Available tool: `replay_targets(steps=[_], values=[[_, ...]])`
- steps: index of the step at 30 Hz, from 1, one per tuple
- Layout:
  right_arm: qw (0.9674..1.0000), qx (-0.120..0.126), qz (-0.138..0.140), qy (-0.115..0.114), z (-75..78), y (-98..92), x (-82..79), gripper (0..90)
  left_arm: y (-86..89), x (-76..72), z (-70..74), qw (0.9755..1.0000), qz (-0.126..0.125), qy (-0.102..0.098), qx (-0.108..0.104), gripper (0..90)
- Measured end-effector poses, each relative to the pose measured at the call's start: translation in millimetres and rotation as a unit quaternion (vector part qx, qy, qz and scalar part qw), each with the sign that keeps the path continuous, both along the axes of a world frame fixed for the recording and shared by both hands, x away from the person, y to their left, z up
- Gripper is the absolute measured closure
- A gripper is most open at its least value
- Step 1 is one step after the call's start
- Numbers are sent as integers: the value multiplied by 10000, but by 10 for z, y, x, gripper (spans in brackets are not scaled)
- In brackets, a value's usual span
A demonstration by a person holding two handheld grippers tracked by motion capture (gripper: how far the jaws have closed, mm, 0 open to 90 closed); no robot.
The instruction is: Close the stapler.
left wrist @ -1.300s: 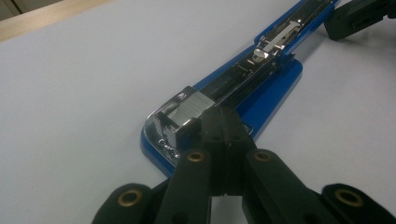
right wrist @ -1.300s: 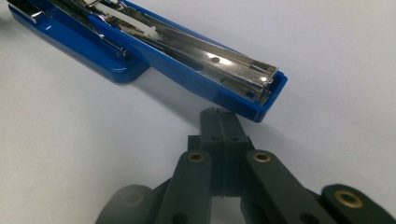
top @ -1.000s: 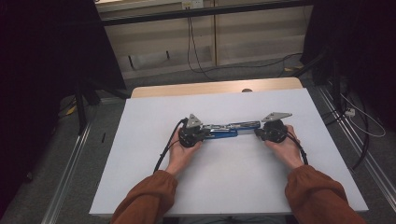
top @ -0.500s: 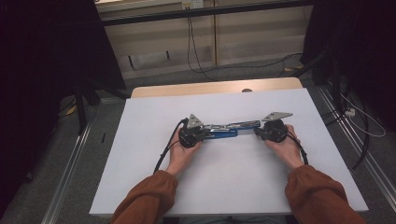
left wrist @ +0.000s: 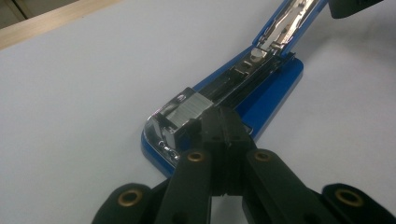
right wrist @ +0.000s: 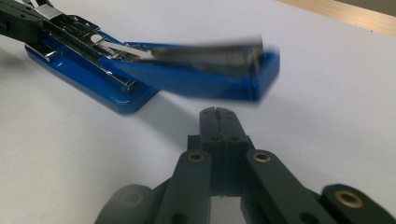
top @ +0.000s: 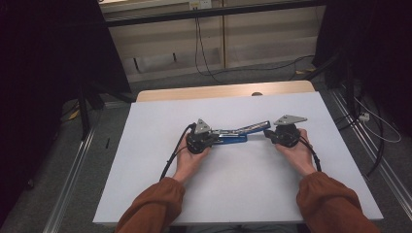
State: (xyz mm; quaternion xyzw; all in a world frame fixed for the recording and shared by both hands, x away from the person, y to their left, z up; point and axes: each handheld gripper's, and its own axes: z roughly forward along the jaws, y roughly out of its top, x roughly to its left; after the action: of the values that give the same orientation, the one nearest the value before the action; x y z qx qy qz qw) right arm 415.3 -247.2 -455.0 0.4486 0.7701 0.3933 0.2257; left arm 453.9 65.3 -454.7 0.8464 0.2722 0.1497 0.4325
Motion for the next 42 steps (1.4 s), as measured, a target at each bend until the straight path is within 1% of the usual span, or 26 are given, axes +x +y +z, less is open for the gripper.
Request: replay_targets(steps=[2, 5, 6, 8, 10, 14, 18, 20, 23, 25, 26, 28, 30, 32, 33, 35, 36, 38, 39, 40, 42], values=[[10000, 9, 5, -26, 3, 6, -1, 900, -4, -4, 1, 10000, -1, -16, 32, 900], [9999, 50, -12, -107, 10, 12, -5, 900, -6, -5, -1, 10000, -2, -18, 22, 900], [9999, 67, -9, -148, 15, 14, -6, 900, -6, -7, -5, 10000, -16, 15, -20, 900], [9997, 97, -2, -237, 26, 17, -11, 900, -3, -3, -4, 10000, -9, -26, 9, 900], [9995, 146, 24, -291, 36, 20, -15, 900, -4, -3, -10, 10000, -22, -17, -26, 900], [9994, 198, 84, -263, 30, 32, -23, 900, -1, -5, -5, 10000, 7, 5, -26, 900], [9993, 210, 110, -277, 23, 45, -26, 891, 7, -19, 0, 9999, 4, -90, 67, 898], [9992, 252, 118, -291, 24, 45, -24, 866, 6, -17, -1, 10000, -3, -21, 4, 896], [9990, 291, 134, -318, 24, 45, -25, 847, 8, -23, 0, 10000, 10, -27, 10, 878], [9987, 294, 173, -384, 37, 49, -33, 845, 20, -31, 3, 10000, 10, 45, -45, 831], [9984, 318, 192, -417, 48, 51, -38, 841, 35, -35, 3, 10000, -14, 34, -22, 801], [9982, 338, 190, -458, 65, 56, -47, 811, 53, -58, -1, 10000, -33, -10, 18, 779], [9981, 360, 182, -472, 73, 55, -54, 776, 70, -71, 11, 10000, 17, -16, 45, 756], [9980, 414, 179, -443, 75, 48, -61, 745, 79, -82, 10, 10000, 44, 33, -38, 728], [9979, 453, 206, -418, 72, 41, -60, 750, 94, -79, 17, 10000, 56, 14, -3, 713], [9979, 472, 227, -380, 67, 34, -63, 732, 116, -71, 22, 9999, 79, 82, -58, 661], [9977, 507, 249, -365, 65, 31, -63, 700, 117, -74, 26, 9998, 89, 157, -101, 650], [9976, 554, 217, -348, 66, 31, -66, 621, 135, -76, 51, 9999, 80, 102, -69, 631], [9976, 559, 209, -359, 69, 30, -68, 605, 136, -80, 56, 9998, 77, 141, -133, 615], [9974, 585, 175, -372, 73, 28, -71, 575, 138, -84, 62, 9997, 91, 151, -145, 591], [9973, 600, 69, -410, 83, 31, -76, 481, 138, -95, 67, 9998, 96, 140, -135, 552]])
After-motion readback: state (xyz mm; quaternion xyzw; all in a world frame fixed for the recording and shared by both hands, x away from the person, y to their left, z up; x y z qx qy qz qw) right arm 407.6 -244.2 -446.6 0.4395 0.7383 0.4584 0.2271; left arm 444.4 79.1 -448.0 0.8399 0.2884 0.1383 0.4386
